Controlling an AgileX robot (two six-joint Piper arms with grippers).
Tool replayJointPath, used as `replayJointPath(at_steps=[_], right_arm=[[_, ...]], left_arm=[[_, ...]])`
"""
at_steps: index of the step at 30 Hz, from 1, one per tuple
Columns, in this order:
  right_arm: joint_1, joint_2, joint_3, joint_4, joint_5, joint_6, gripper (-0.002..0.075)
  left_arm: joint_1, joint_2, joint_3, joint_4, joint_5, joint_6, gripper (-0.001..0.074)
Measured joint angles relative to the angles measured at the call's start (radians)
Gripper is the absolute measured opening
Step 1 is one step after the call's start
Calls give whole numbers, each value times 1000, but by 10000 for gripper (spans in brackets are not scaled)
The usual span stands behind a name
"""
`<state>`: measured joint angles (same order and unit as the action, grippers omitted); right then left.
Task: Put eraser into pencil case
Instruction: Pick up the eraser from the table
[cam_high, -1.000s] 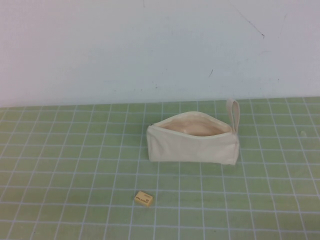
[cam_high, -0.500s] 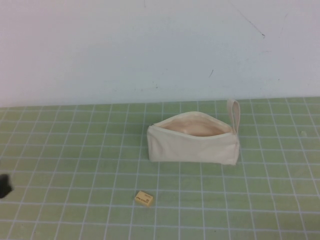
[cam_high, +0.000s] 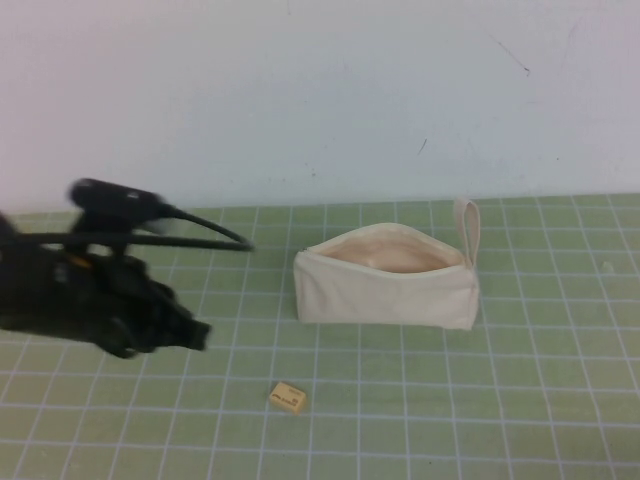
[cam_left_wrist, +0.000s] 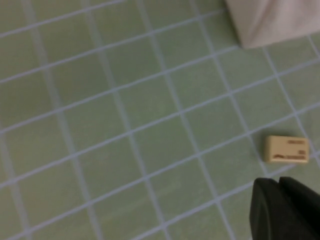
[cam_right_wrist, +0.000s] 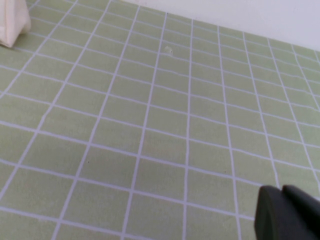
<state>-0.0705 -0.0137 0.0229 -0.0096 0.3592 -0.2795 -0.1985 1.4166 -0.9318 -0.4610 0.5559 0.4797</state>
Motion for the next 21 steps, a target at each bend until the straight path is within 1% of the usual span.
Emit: replayJointPath(at_steps=[4,6,8,9,10,12,13,14,15,17,21], right_arm=[[0,0,0,0,0,0,-1],[0,0,0,0,0,0,-1],[0,0,0,0,0,0,-1],[0,0,0,0,0,0,-1],[0,0,0,0,0,0,-1],[0,0,0,0,0,0,-1],[0,0,0,0,0,0,-1],[0,0,0,0,0,0,-1],[0,0,0,0,0,0,-1],[0,0,0,0,0,0,-1],[0,0,0,0,0,0,-1]], left_arm=[[-148,88,-58,131,7,-99,3],[-204,127,-78,190,8,-131,41],[-252,169,-91,236,13,-146,125],[-286,209,-107,275,20,-150,267],[-297,228,-117,289,27,-153,342],[-307,260,-138,312,37,-159,455],[-307,278,-152,316,46,-161,496],[-307,293,-168,325,55,-161,521],[-307,312,-185,327,67,-162,537],[-307,353,-222,331,92,-169,546],[-307,437,-305,328,158,-178,525]])
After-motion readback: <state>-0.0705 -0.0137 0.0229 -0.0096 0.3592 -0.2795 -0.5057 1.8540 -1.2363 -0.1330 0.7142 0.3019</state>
